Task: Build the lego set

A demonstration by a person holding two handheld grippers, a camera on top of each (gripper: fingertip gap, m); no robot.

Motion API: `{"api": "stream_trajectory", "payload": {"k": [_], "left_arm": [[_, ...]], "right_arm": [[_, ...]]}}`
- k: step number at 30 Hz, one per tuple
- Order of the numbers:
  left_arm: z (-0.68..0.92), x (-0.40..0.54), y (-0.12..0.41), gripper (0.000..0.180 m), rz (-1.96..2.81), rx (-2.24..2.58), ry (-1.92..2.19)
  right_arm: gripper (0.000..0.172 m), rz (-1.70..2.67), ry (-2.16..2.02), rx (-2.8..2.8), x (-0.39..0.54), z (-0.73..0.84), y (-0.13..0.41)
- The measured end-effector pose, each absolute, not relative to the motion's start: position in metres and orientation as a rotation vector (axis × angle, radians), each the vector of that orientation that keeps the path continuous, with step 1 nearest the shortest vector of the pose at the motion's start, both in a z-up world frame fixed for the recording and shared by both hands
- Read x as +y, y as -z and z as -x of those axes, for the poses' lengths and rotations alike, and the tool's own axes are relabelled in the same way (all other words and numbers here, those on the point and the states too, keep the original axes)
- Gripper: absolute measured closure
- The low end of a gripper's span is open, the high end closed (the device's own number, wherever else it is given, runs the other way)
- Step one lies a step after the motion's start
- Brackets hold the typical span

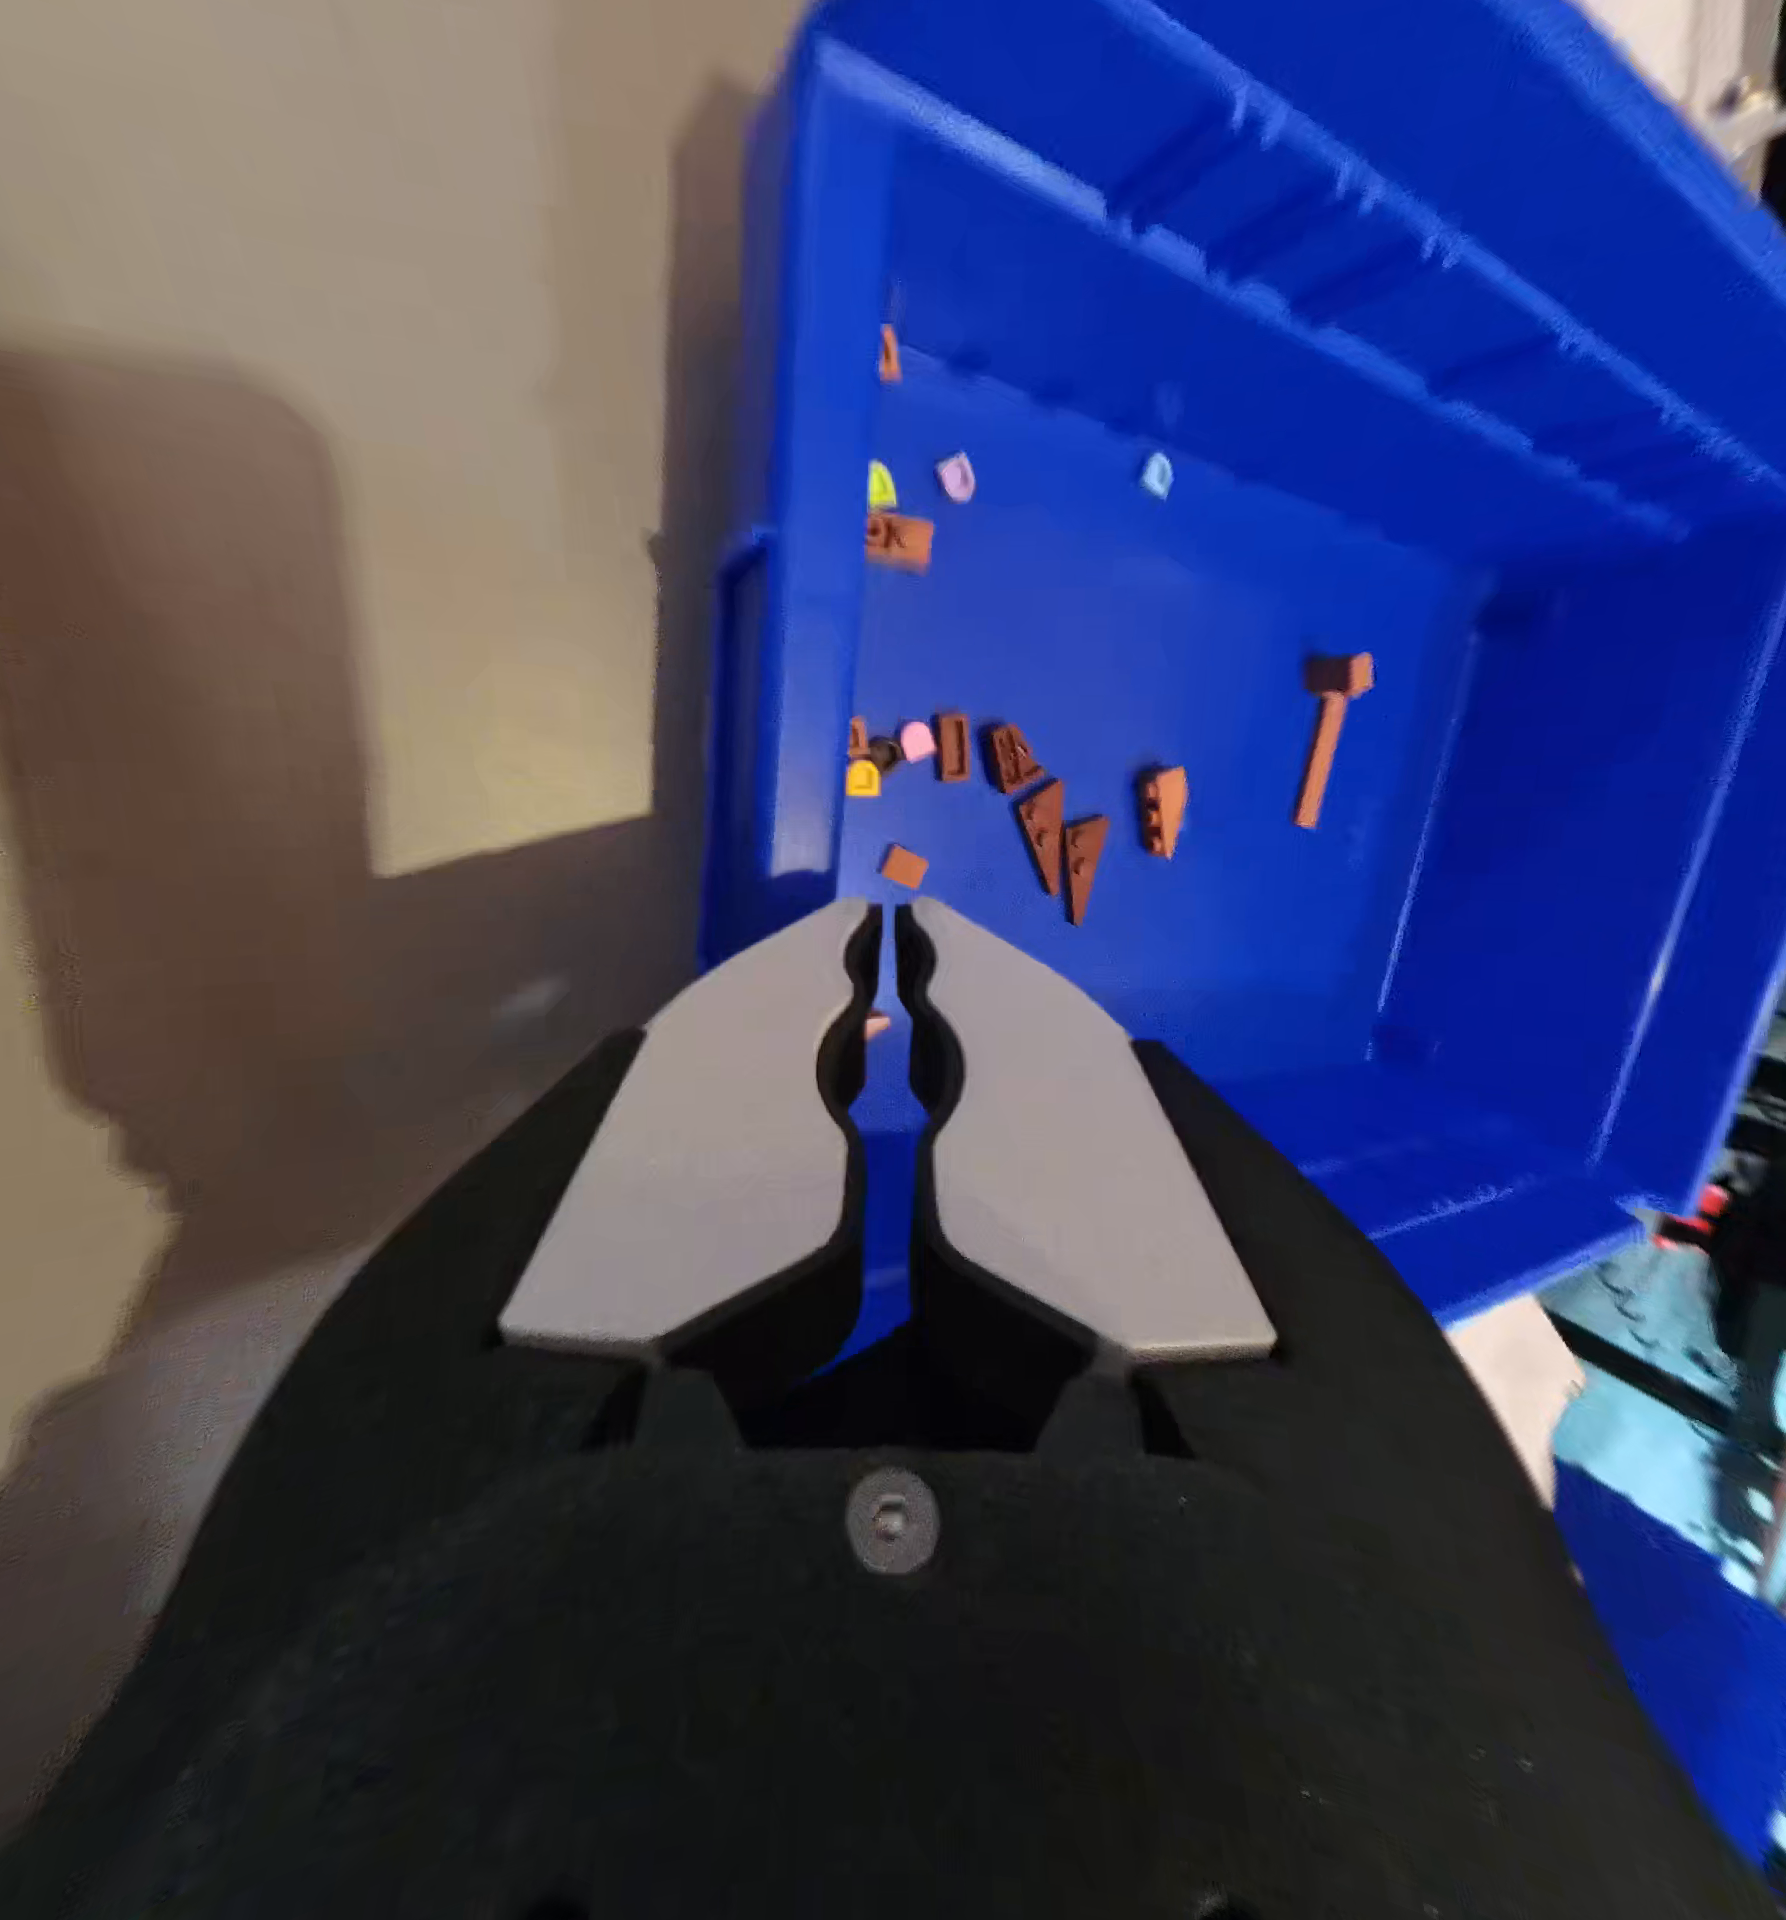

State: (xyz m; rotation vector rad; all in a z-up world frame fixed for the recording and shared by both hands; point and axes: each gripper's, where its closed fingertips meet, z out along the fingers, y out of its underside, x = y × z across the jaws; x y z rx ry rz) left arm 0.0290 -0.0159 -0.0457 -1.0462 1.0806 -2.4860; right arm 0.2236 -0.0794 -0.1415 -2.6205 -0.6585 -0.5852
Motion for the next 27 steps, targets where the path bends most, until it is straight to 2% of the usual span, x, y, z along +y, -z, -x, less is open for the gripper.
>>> {"api": "stream_trajectory", "payload": {"k": [5, 7, 10, 12, 13, 15, 17, 22, 24, 27], "left_arm": [[-0.028, -0.012, 0.045, 0.169, 1.054, 1.049, 2.508], [-0.027, -0.012, 0.045, 0.169, 1.057, 1.039, 2.519], [-0.026, -0.013, 0.045, 0.169, 1.055, 1.042, 2.519], [-0.026, -0.014, 0.045, 0.169, 1.052, 1.053, 2.511], [-0.026, -0.014, 0.045, 0.169, 1.05, 1.057, 2.509], [-0.026, -0.014, 0.045, 0.169, 1.05, 1.056, 2.507], [-0.026, -0.014, 0.045, 0.169, 1.052, 1.051, 2.507], [-0.025, -0.013, 0.045, 0.169, 1.054, 1.049, 2.507], [-0.025, -0.013, 0.045, 0.169, 1.054, 1.051, 2.505], [-0.025, -0.014, 0.045, 0.169, 1.049, 1.06, 2.499]], "right_arm": [[0.171, 2.645, 0.474, -0.612, -0.085, -0.219, 0.142], [0.16, 2.611, 0.298, -0.606, -0.087, -0.205, 0.133], [0.161, 2.521, 0.205, -0.55, -0.08, -0.199, 0.111], [0.161, 2.586, 0.239, -0.553, -0.079, -0.199, 0.124], [0.159, 2.66, 0.293, -0.581, -0.083, -0.201, 0.138], [0.144, 2.763, 0.395, -0.635, -0.09, -0.203, 0.16], [0.137, 2.771, 0.457, -0.676, -0.093, -0.2, 0.164], [0.145, 2.752, 0.248, -0.741, -0.123, -0.16, 0.162], [0.141, 2.742, 0.074, -0.805, -0.147, -0.133, 0.158], [0.143, 2.636, -0.036, -0.788, -0.164, -0.119, 0.125]]}}
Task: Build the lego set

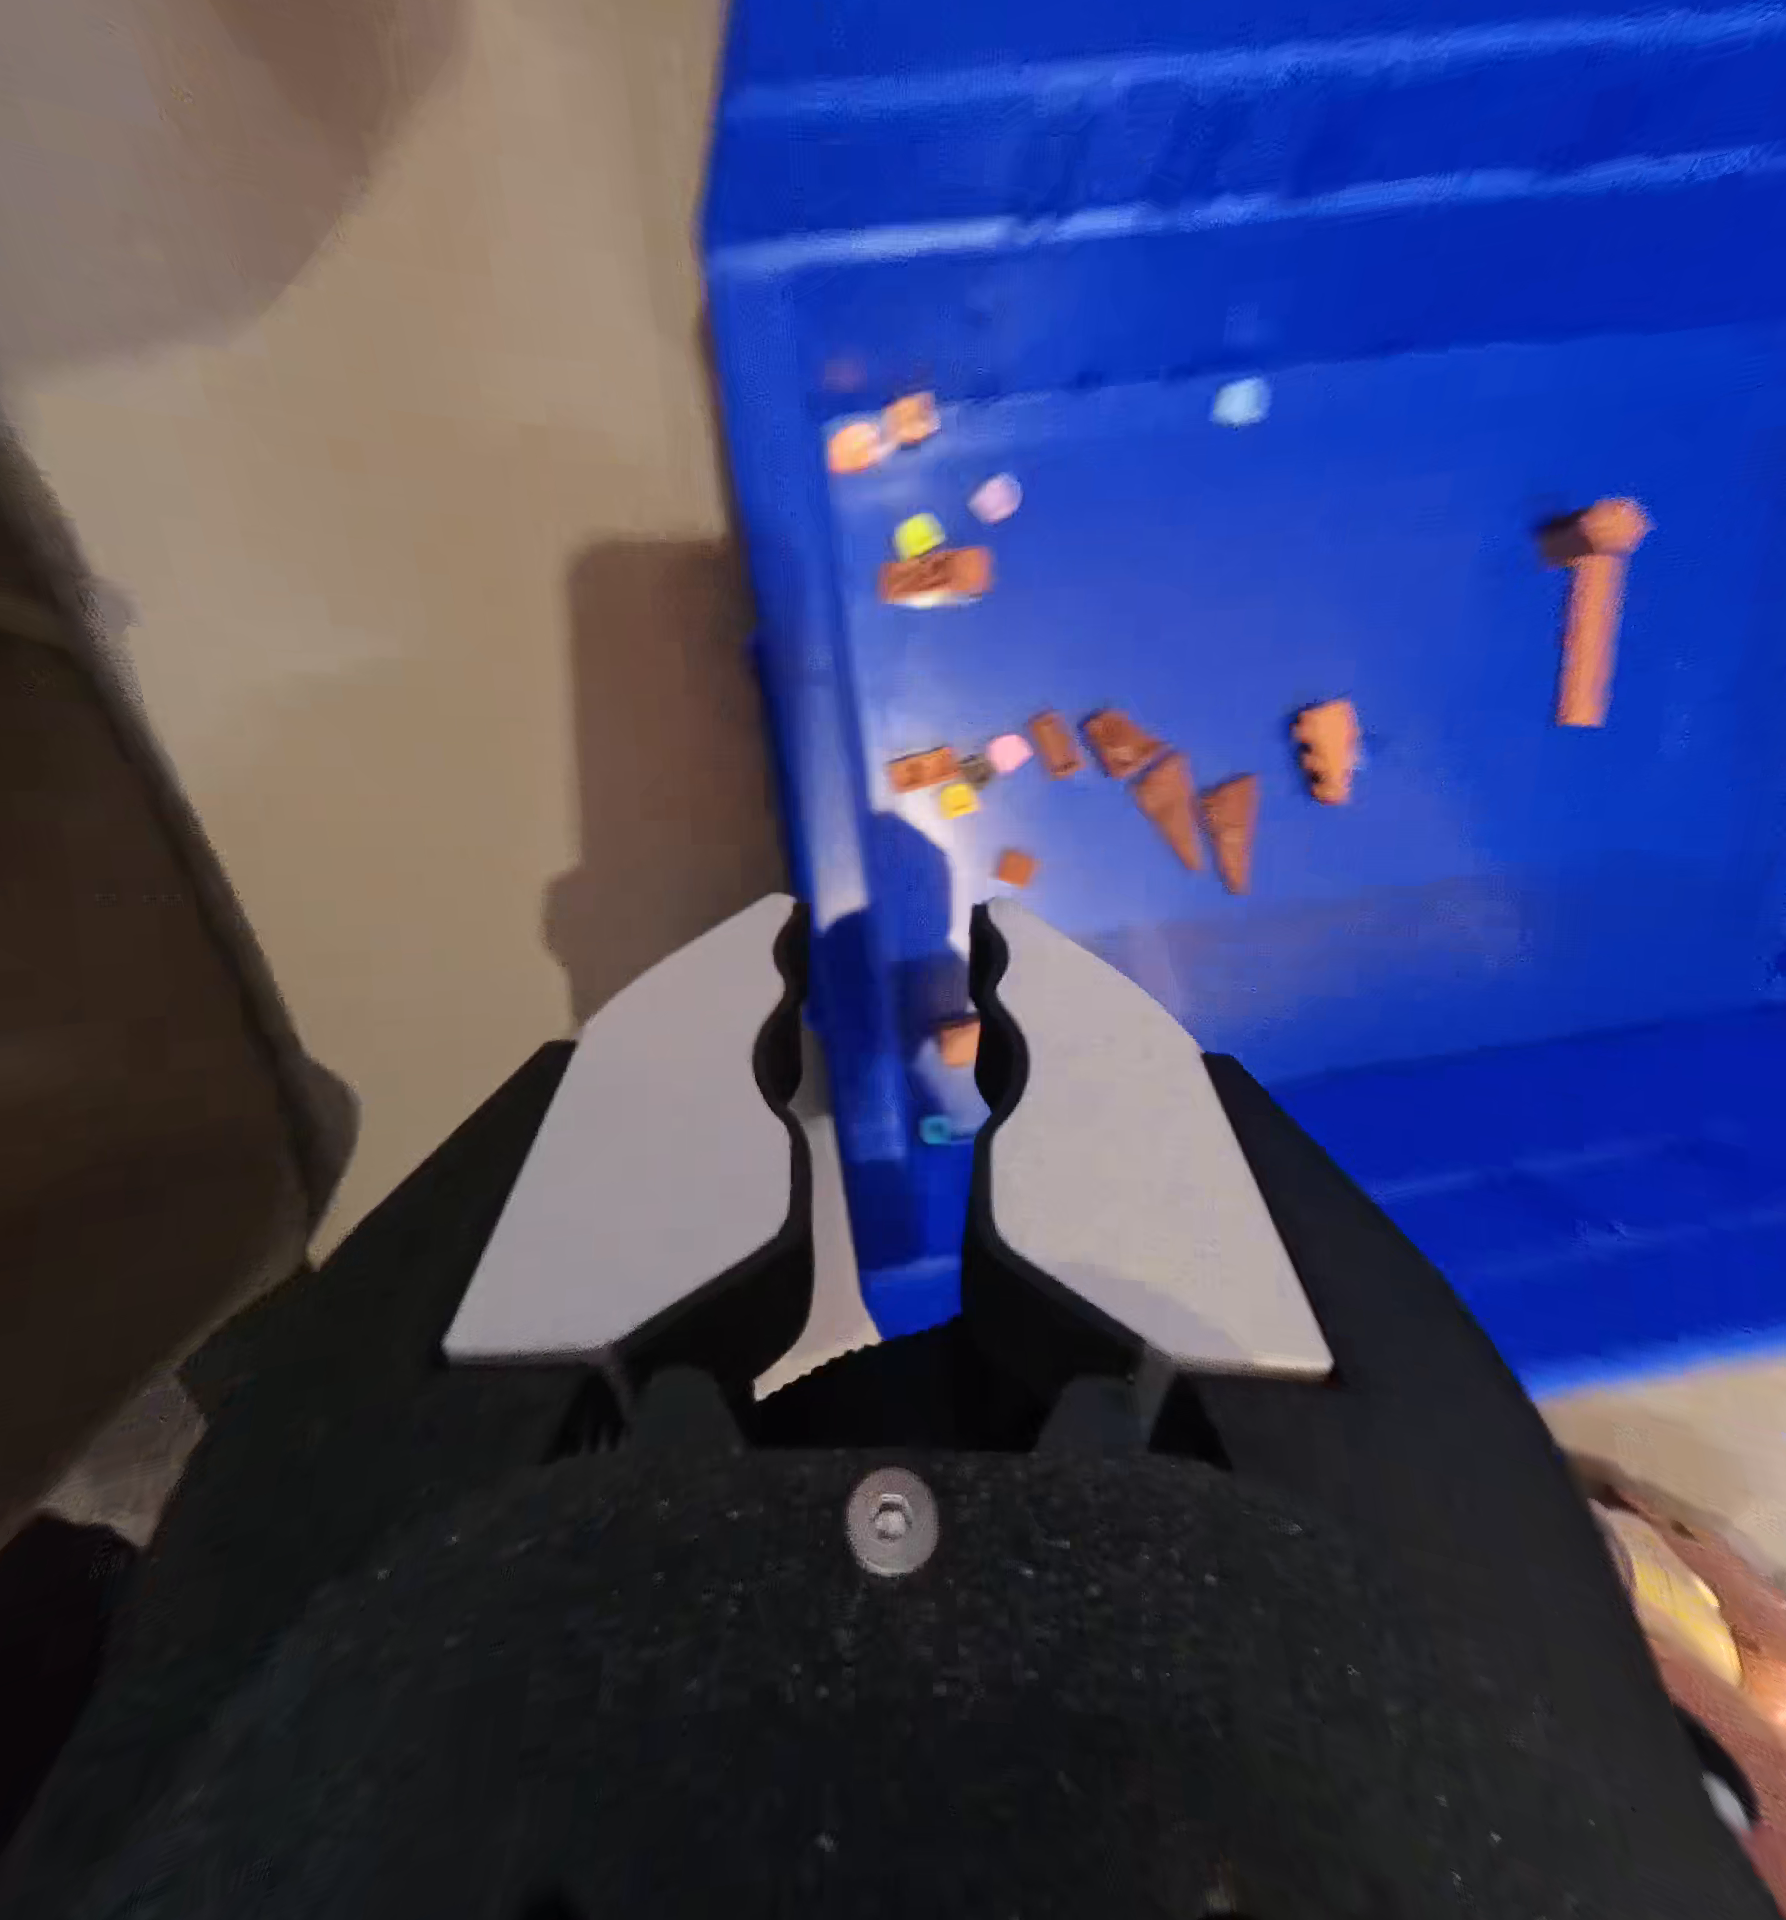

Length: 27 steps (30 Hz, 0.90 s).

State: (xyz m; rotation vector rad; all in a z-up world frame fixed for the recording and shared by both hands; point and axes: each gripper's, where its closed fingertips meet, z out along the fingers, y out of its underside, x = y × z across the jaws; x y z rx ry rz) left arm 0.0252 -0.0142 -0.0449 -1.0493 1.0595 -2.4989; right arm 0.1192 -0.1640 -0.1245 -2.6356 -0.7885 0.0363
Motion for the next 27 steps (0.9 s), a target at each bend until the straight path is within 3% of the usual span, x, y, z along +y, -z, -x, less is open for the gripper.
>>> {"api": "stream_trajectory", "payload": {"k": [5, 18, 27], "left_arm": [[-0.025, -0.018, 0.045, 0.169, 1.042, 1.087, 2.481], [-0.023, -0.02, 0.046, 0.169, 1.035, 1.111, 2.463], [-0.022, -0.019, 0.047, 0.169, 1.034, 1.129, 2.426]], "right_arm": [[0.146, 2.702, 0.165, -0.752, -0.177, -0.16, 0.099], [0.142, 3.117, -0.021, -1.476, -0.195, -0.157, 0.172], [0.137, 3.254, 0.053, -1.493, -0.203, -0.166, 0.188]]}}
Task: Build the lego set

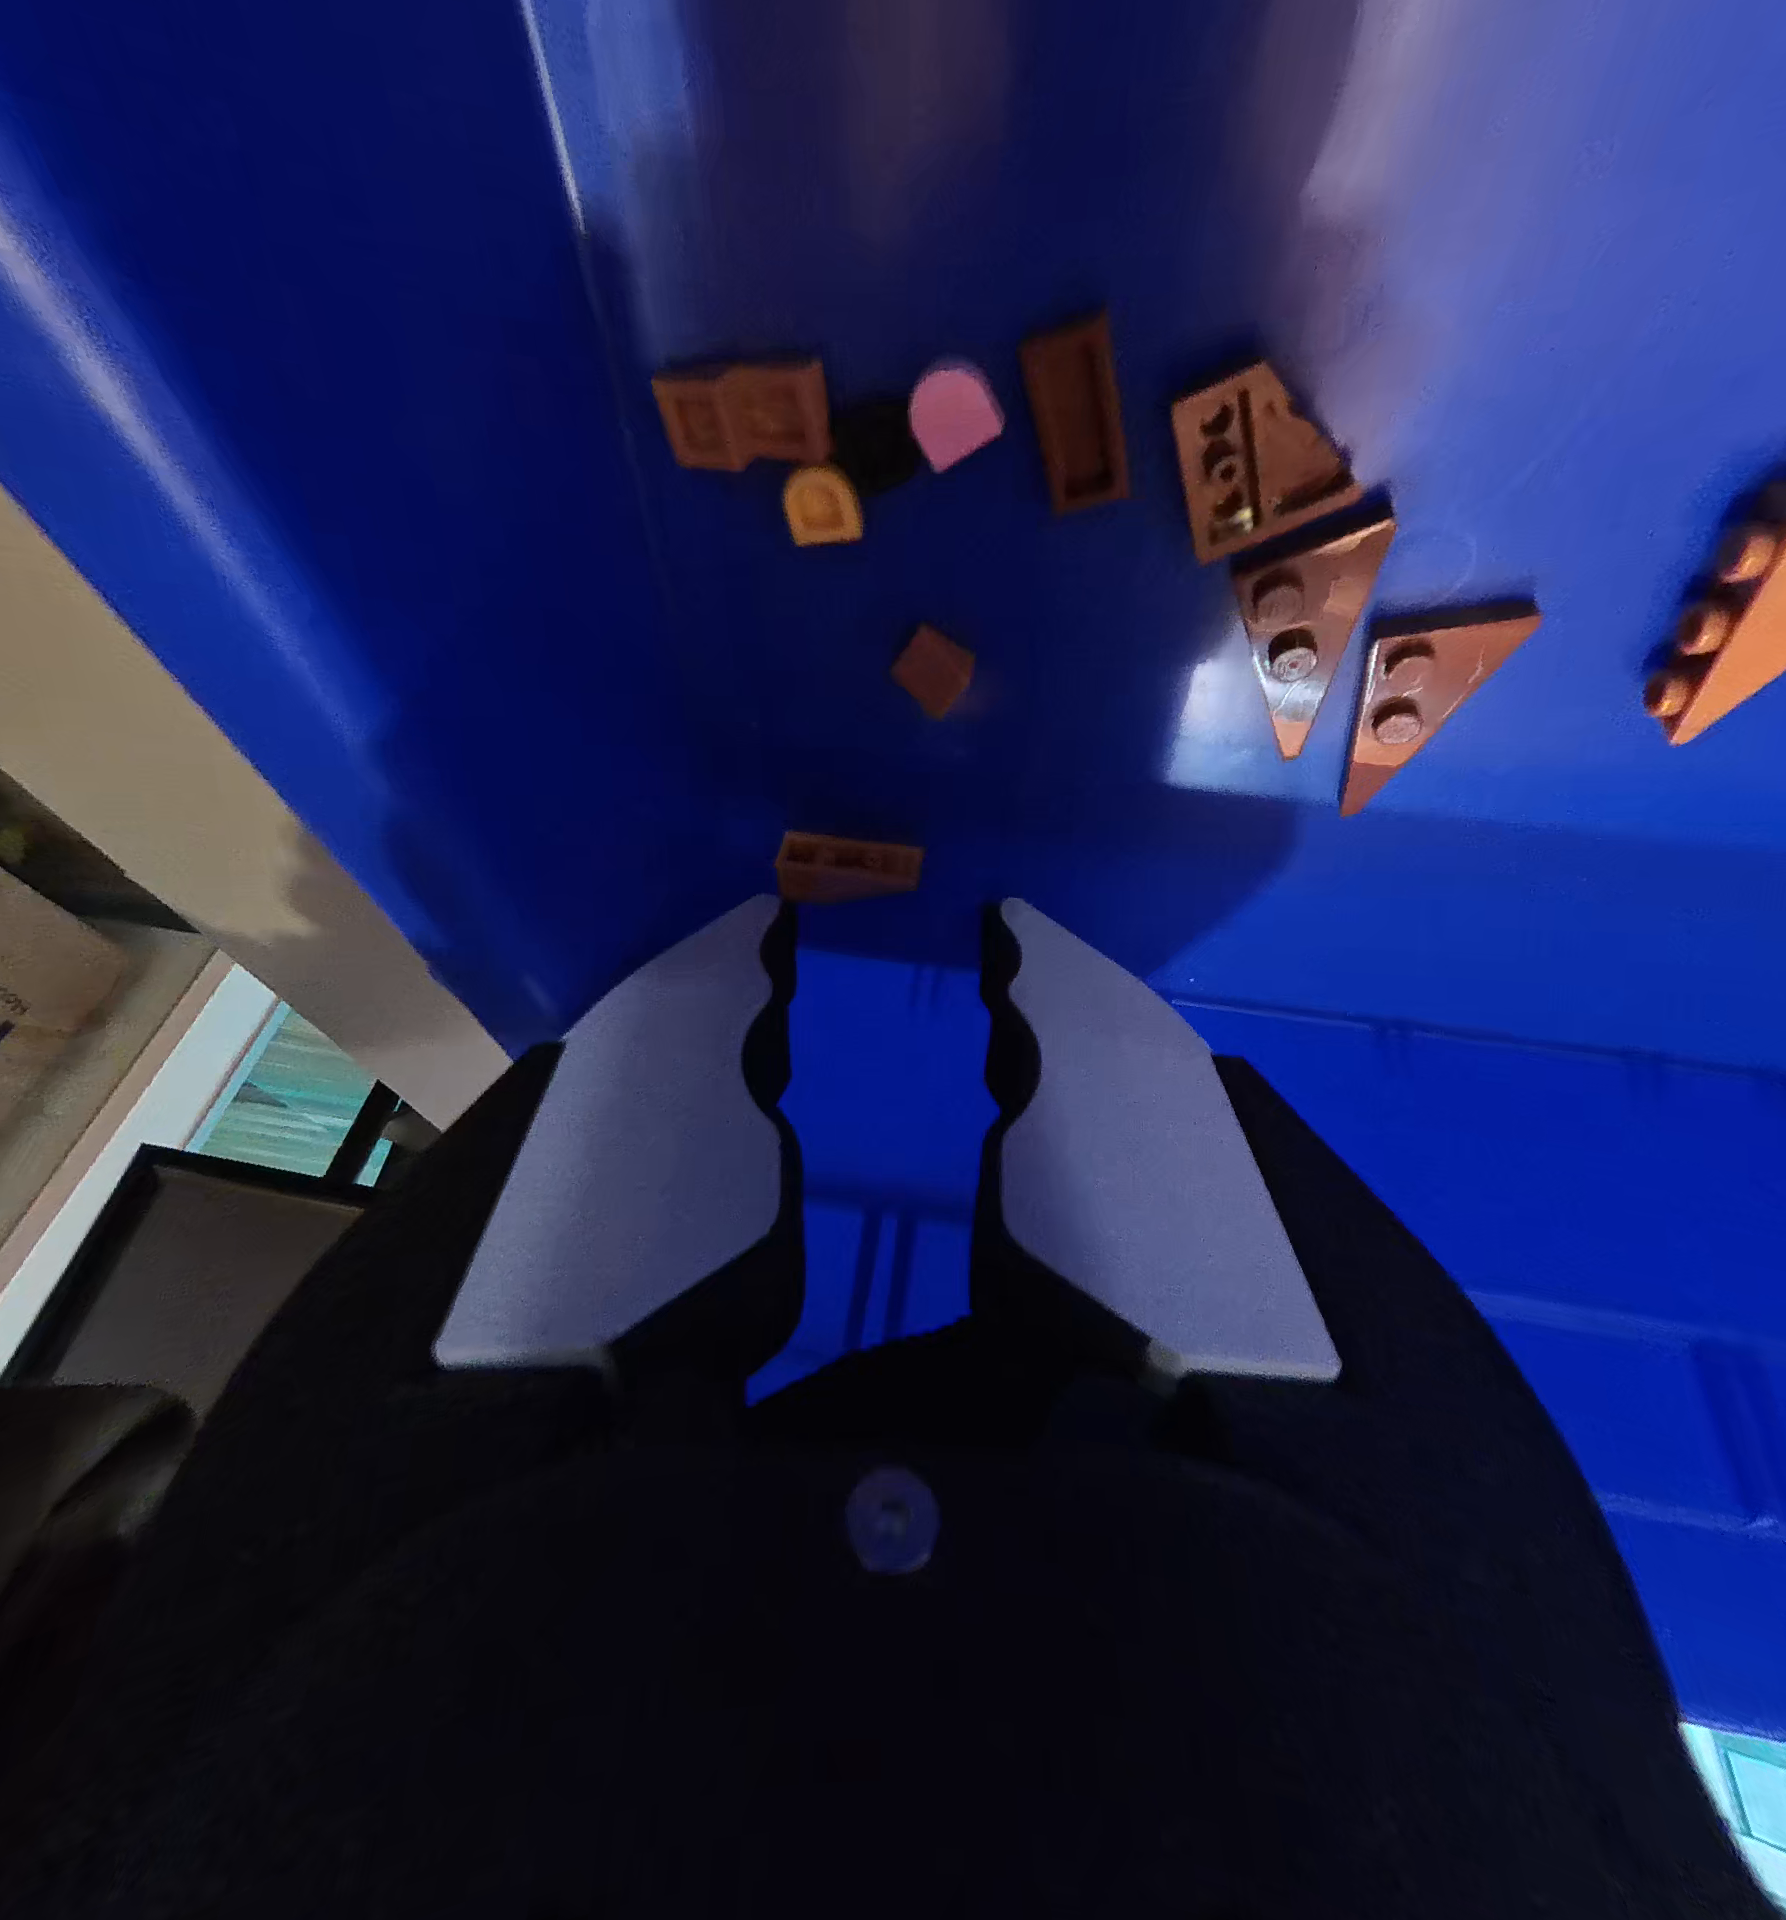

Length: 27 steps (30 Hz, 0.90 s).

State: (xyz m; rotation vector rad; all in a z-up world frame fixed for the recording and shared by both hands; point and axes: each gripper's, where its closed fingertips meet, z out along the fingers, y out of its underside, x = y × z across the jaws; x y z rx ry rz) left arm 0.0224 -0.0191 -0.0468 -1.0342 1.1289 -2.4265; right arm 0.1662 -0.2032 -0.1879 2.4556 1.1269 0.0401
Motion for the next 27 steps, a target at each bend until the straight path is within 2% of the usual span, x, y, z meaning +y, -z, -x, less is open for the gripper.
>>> {"api": "stream_trajectory", "payload": {"k": [3, 5, 11, 16, 19, 22, 24, 27], "left_arm": [[-0.022, -0.02, 0.047, 0.169, 1.032, 1.138, 2.418], [-0.022, -0.021, 0.047, 0.169, 1.03, 1.146, 2.411], [-0.023, -0.022, 0.048, 0.169, 1.028, 1.154, 2.403], [-0.023, -0.023, 0.048, 0.169, 1.026, 1.162, 2.398], [-0.023, -0.023, 0.048, 0.169, 1.025, 1.164, 2.394], [-0.023, -0.023, 0.048, 0.169, 1.024, 1.168, 2.389], [-0.022, -0.024, 0.048, 0.169, 1.022, 1.174, 2.384], [-0.022, -0.025, 0.048, 0.169, 1.02, 1.18, 2.377]], "right_arm": [[0.135, -2.465, -0.052, 1.105, -0.202, -0.167, 0.188], [0.128, -2.492, -0.084, 1.09, -0.198, -0.171, 0.188], [0.13, -2.616, -0.079, 1.04, -0.187, -0.173, 0.176], [0.127, -2.551, -0.09, 1.025, -0.197, -0.173, 0.188], [0.136, -2.521, -0.175, 1.029, -0.197, -0.179, 0.19], [0.161, -2.556, -0.165, 1.032, -0.192, -0.176, 0.191], [0.172, -2.591, -0.108, 1.042, -0.19, -0.169, 0.189], [0.172, -2.672, -0.074, 1.012, -0.184, -0.166, 0.185]]}}
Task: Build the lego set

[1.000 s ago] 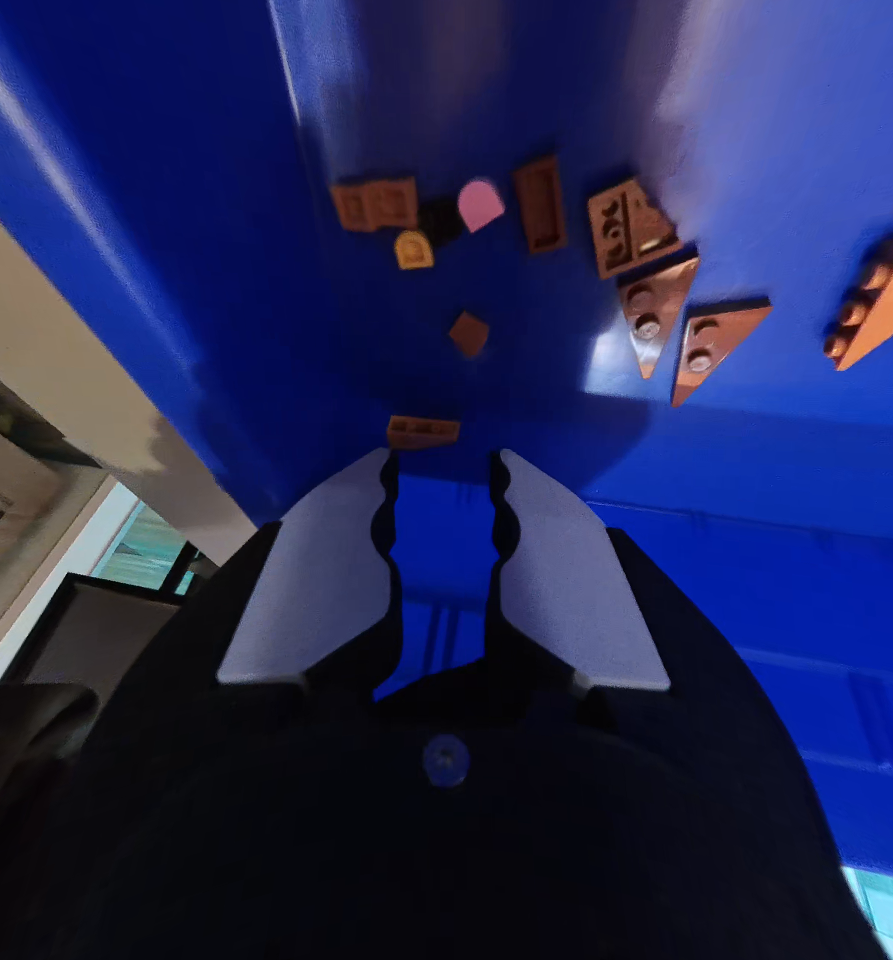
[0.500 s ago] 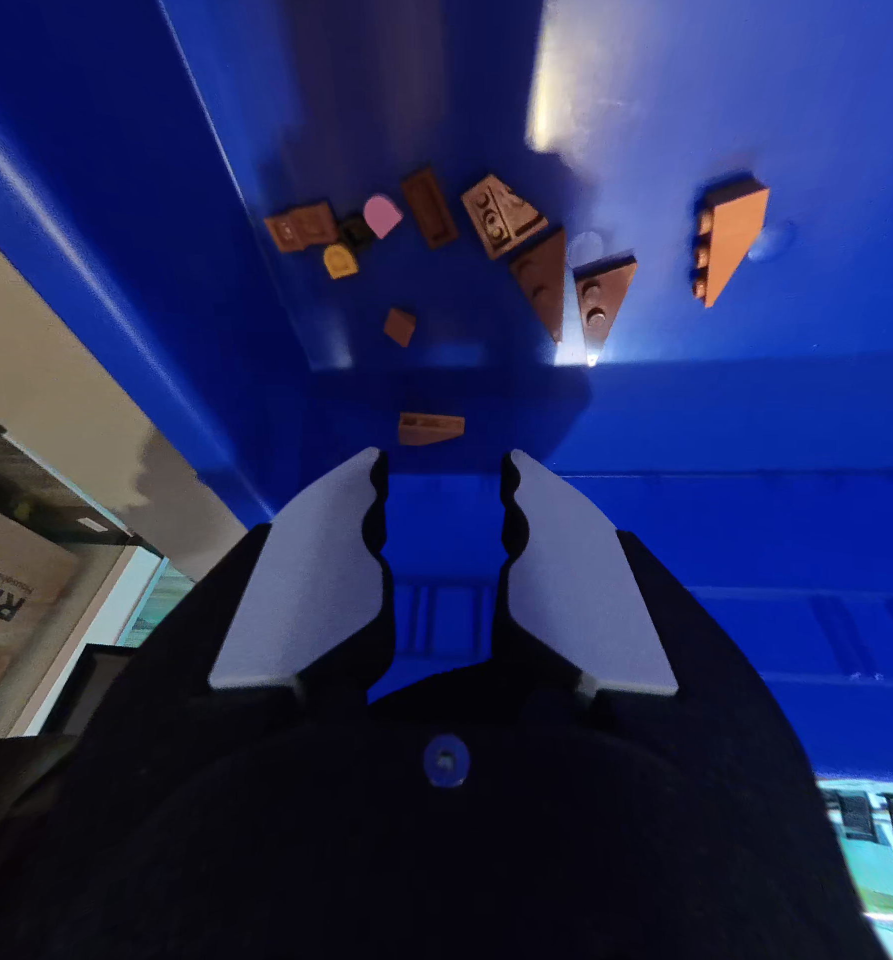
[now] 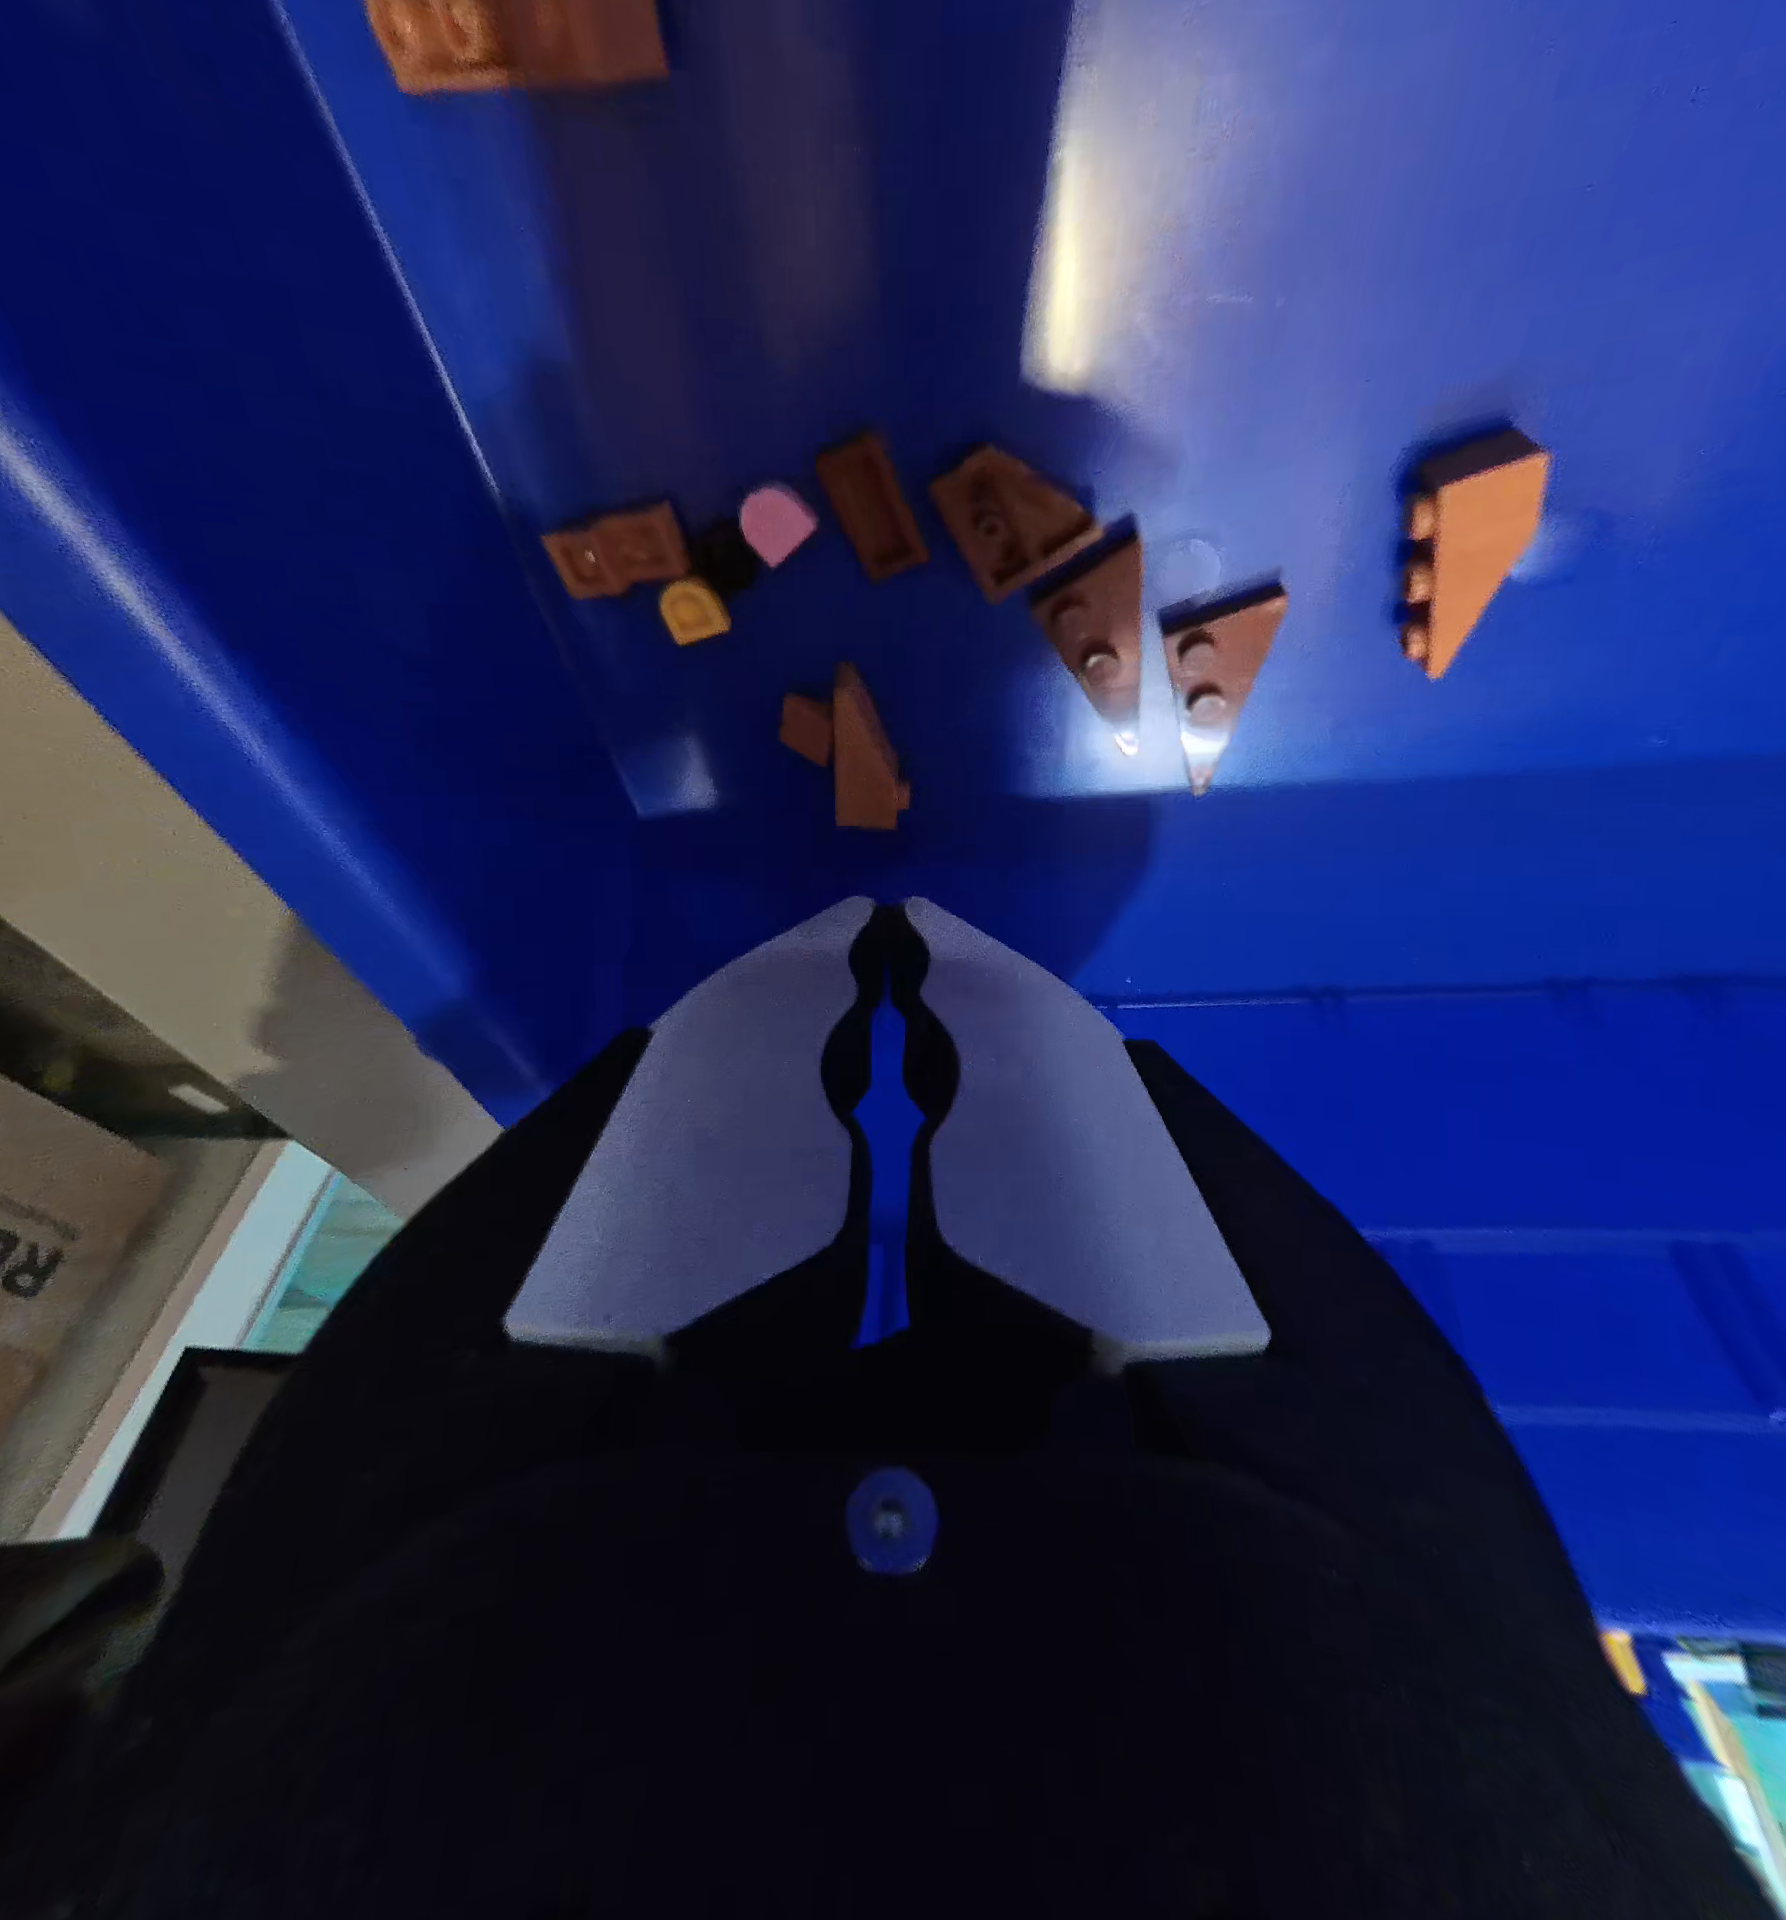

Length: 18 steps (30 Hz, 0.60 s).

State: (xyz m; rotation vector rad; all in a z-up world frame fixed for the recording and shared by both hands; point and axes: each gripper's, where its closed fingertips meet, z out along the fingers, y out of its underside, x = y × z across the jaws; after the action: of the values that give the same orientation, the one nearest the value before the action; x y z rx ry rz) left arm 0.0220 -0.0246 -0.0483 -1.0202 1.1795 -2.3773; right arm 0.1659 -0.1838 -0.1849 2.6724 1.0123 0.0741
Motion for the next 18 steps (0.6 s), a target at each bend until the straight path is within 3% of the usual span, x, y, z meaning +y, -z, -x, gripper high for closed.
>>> {"api": "stream_trajectory", "payload": {"k": [10, 18], "left_arm": [[-0.022, -0.027, 0.049, 0.169, 1.013, 1.199, 2.361], [-0.021, -0.027, 0.049, 0.168, 1.013, 1.2, 2.356]], "right_arm": [[0.149, -2.747, -0.002, 1.115, -0.174, -0.145, 0.18], [0.158, -2.728, -0.083, 1.149, -0.166, -0.149, 0.19]]}}
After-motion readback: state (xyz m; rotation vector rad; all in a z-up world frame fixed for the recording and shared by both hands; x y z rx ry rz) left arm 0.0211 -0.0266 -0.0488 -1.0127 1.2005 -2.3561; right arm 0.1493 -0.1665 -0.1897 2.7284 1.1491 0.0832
